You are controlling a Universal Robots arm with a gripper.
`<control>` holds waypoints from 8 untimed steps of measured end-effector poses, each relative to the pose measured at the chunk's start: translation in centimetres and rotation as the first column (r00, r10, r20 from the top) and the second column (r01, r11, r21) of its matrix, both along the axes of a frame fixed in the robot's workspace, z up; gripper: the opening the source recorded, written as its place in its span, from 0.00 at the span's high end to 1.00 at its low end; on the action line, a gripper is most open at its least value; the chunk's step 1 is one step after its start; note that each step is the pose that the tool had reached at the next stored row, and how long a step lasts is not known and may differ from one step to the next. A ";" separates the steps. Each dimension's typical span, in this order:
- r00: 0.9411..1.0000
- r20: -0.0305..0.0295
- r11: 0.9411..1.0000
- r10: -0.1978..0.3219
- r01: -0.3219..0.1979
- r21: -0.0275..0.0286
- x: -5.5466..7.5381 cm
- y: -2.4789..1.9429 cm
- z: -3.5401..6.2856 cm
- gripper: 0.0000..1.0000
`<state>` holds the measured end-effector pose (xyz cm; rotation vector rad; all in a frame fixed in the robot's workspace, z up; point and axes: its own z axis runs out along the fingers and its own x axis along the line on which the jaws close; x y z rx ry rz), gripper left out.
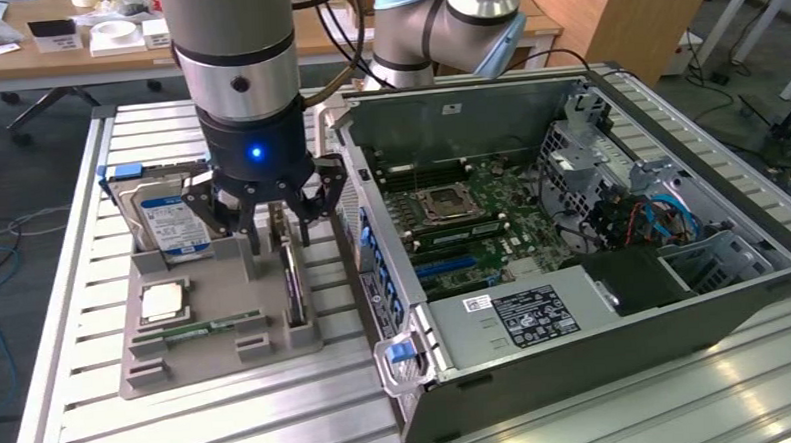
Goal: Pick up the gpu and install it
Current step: 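Pick up the gpu and move the gpu toward the slot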
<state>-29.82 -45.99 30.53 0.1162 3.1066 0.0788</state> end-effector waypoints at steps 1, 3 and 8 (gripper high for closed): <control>1.000 0.000 1.000 0.000 0.000 0.000 0.0 0.00 -0.05 0.45; 1.000 0.000 1.000 0.000 0.000 0.000 0.0 0.00 -0.06 0.45; 1.000 0.000 1.000 0.000 0.000 0.000 0.0 0.00 -0.14 0.45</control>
